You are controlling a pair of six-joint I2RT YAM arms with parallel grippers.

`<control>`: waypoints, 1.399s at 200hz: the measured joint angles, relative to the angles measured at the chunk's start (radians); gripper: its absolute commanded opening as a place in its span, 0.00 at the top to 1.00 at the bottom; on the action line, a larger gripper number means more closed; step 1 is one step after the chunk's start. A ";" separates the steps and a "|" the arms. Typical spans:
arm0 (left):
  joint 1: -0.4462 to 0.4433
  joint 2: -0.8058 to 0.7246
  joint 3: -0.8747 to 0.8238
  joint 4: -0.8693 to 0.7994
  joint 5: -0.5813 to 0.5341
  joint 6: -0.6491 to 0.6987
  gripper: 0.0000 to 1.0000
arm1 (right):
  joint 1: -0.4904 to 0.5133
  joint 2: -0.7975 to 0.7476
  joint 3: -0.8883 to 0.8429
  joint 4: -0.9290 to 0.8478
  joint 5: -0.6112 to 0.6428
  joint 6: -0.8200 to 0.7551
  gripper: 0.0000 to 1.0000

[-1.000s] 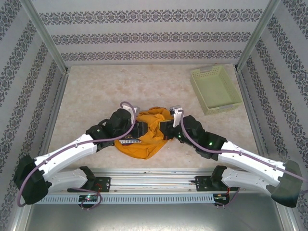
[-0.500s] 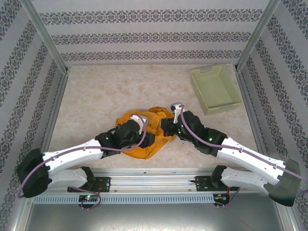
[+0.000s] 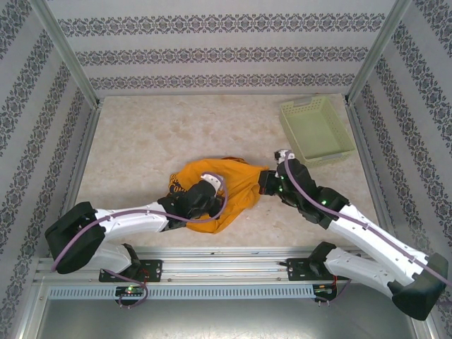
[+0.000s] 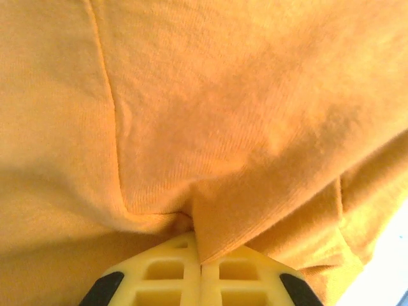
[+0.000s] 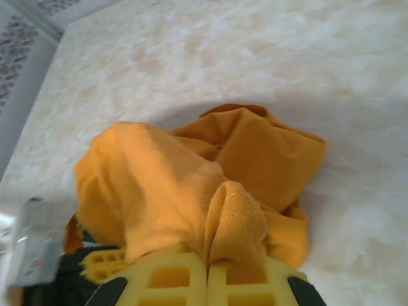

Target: Fold the inside-out t-shirt

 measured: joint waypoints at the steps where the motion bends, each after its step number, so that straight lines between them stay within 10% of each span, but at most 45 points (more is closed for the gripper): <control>1: -0.001 0.000 0.000 0.002 0.000 0.001 1.00 | -0.002 -0.001 -0.001 -0.001 -0.001 0.002 1.00; 98: -0.182 0.219 0.267 -0.038 -0.040 0.161 1.00 | -0.277 -0.029 -0.115 -0.043 -0.121 0.037 0.99; 148: -0.188 0.275 0.292 -0.060 -0.012 0.197 1.00 | -0.404 -0.036 -0.245 -0.089 -0.155 0.056 0.69; 187: -0.188 0.306 0.296 -0.067 0.013 0.197 1.00 | -0.347 -0.105 -0.287 -0.093 -0.193 0.031 0.53; 235: -0.187 0.306 0.296 -0.047 0.064 0.175 1.00 | -0.115 -0.177 -0.387 -0.027 -0.197 0.087 0.53; 280: -0.187 0.306 0.296 -0.041 0.092 0.162 1.00 | -0.093 -0.005 -0.423 0.088 -0.197 0.113 0.55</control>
